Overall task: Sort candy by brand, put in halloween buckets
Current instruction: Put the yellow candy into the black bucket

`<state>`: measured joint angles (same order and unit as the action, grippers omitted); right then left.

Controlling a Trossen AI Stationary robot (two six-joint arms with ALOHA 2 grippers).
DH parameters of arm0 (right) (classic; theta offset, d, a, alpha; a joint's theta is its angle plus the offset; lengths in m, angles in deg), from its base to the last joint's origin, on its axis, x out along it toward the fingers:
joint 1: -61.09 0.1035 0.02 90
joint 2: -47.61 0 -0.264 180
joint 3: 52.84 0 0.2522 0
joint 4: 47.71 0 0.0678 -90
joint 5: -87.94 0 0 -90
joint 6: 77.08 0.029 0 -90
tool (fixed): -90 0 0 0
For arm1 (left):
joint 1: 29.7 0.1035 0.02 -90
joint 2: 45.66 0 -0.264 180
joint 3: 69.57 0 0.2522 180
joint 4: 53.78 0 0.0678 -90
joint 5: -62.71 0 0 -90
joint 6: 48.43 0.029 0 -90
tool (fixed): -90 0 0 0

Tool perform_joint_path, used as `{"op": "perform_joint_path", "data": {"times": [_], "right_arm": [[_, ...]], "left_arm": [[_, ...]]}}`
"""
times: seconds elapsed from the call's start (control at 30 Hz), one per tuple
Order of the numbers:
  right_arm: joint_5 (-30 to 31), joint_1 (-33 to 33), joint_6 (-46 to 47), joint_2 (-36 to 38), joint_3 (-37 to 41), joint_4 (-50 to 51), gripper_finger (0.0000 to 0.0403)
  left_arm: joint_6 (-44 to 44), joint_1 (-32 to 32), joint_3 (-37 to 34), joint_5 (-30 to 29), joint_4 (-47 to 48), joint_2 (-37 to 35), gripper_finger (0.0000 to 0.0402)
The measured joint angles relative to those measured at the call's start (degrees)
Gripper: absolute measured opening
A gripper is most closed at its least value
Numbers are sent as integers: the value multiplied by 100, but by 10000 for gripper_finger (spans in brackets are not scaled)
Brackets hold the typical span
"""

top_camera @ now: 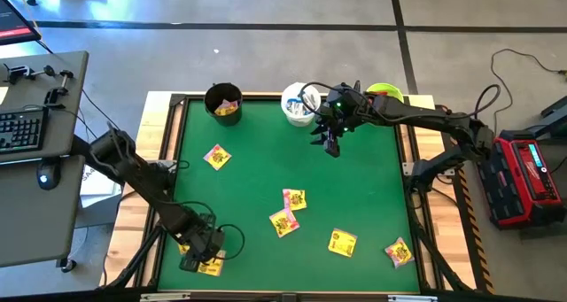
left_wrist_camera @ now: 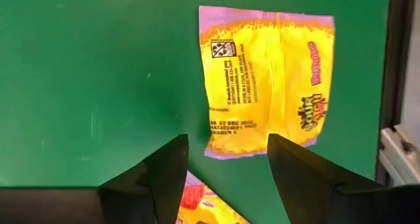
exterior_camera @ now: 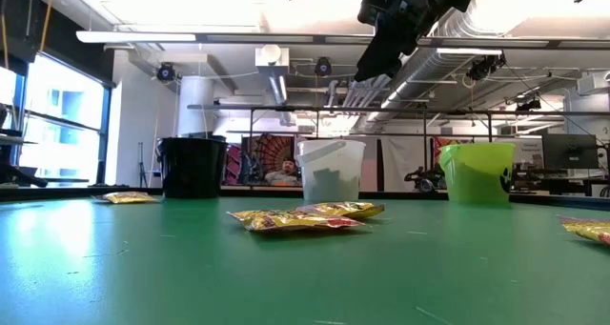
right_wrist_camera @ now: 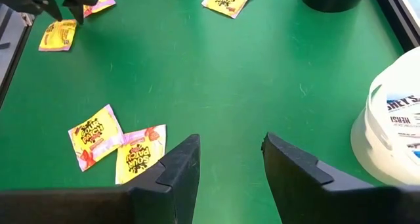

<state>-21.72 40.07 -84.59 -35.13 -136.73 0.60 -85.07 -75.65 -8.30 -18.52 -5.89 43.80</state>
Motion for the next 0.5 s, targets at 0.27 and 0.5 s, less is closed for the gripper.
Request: {"op": "perform_joint_path", "data": {"times": [0.27,0.5], "right_arm": [[185,0,-1,0,0,-2,154],[305,-2,-2,0,0,-2,154]], "left_arm": [[89,2,13,38,-206,357,150],[-54,32,8,181,-288,350,65]]}}
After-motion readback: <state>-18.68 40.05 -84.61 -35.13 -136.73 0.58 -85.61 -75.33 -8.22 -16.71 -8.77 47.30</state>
